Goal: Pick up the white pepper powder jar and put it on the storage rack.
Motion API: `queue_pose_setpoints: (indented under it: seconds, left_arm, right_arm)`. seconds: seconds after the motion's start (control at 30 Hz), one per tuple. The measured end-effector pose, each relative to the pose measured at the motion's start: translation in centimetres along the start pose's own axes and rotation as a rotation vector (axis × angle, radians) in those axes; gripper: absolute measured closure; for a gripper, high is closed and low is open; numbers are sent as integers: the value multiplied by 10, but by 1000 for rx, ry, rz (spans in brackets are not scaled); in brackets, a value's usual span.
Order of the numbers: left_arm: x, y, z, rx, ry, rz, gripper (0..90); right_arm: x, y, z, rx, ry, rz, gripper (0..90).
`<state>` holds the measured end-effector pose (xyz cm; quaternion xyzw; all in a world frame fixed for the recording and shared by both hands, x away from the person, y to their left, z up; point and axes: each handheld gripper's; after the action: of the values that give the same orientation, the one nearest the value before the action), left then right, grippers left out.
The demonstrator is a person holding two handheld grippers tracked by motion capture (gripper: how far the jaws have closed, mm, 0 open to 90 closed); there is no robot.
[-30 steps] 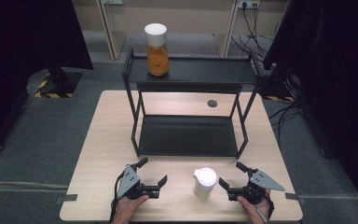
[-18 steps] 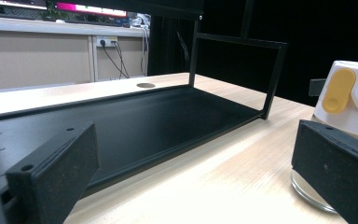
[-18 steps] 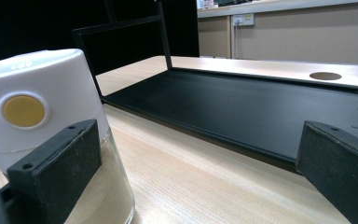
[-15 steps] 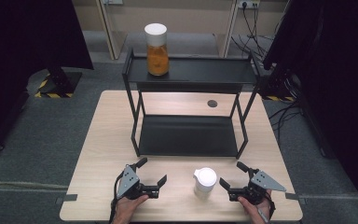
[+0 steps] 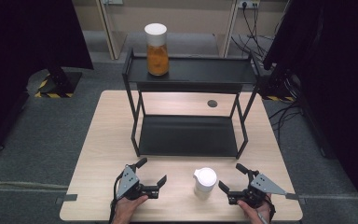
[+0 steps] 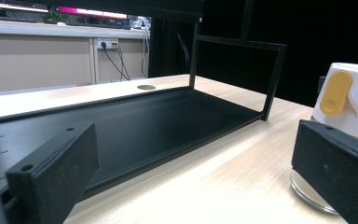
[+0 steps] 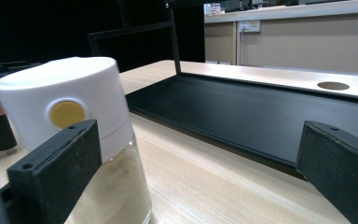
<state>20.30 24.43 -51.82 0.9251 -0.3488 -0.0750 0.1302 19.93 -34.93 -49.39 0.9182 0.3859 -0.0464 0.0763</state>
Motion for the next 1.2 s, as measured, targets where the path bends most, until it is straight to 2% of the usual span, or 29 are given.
queue_pose_setpoints:
  seconds: [0.4,0.5,0.73,1.2]
  left_arm:
    - [-1,-1,0,-9,2,-5,1]
    - [-1,-1,0,-11,3,-6,1]
    - [-1,-2,1,-22,1,-4,1]
    - [-1,-1,1,-22,5,-4,1]
  right_arm:
    - [-8,-13,-2,-26,14,-30,4]
    - [-9,-16,-3,-25,25,-62,4]
    - [1,-24,-8,-58,9,-102,7]
    - [17,-30,-12,-81,-20,-101,8]
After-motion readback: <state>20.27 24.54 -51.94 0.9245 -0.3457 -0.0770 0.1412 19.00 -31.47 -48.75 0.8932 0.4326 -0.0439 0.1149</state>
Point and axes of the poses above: each handheld gripper's, and its own axes: x roughly forward along the jaws, z roughly out of its underside, y roughly to its right, and after that the axes turned 12 degrees about -x, right-handed
